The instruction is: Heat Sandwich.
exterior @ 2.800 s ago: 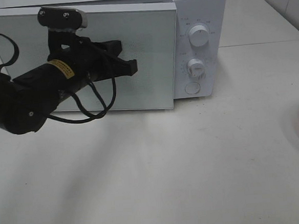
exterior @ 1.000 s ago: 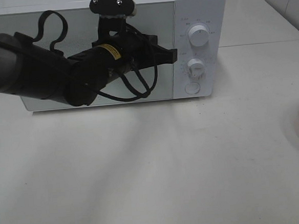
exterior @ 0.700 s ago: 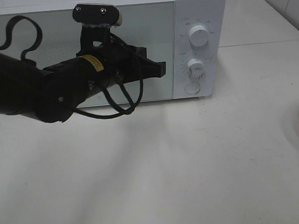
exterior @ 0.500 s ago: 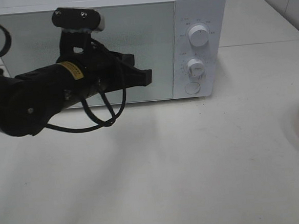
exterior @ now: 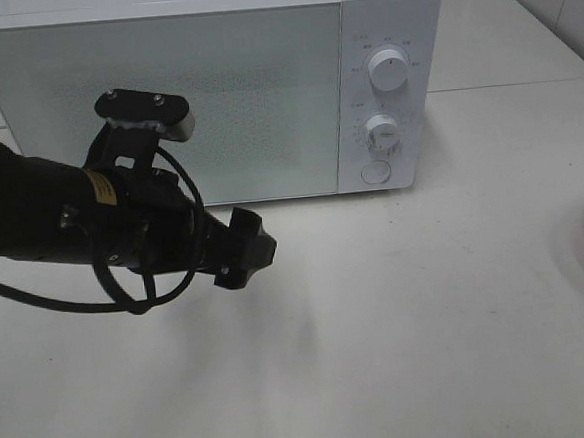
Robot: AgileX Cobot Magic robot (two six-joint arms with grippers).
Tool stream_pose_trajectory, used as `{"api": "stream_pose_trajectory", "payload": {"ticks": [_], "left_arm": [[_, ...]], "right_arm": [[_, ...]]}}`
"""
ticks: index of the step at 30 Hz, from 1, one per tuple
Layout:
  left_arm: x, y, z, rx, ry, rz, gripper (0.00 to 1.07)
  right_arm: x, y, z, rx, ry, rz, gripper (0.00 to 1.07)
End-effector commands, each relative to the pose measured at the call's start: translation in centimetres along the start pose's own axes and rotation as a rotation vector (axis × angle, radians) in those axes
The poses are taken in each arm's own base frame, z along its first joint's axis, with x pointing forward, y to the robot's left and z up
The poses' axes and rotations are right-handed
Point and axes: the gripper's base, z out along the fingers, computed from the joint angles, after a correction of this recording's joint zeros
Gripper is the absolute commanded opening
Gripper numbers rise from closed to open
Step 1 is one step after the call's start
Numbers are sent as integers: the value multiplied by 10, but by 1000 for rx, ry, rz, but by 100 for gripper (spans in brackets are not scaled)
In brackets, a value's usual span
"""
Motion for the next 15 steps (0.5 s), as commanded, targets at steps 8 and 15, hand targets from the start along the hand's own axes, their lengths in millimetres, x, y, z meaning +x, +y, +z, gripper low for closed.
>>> {"api": "stream_pose_trajectory", "payload": {"ticks": [8,15], "left_arm": [[6,12,-45,-3,254,-26,98],[-1,53,-77,-64,380,-169,98]], "right_arm": [[2,0,-3,7,-32,6,76],[2,0,-3,7,-32,6,76]]}}
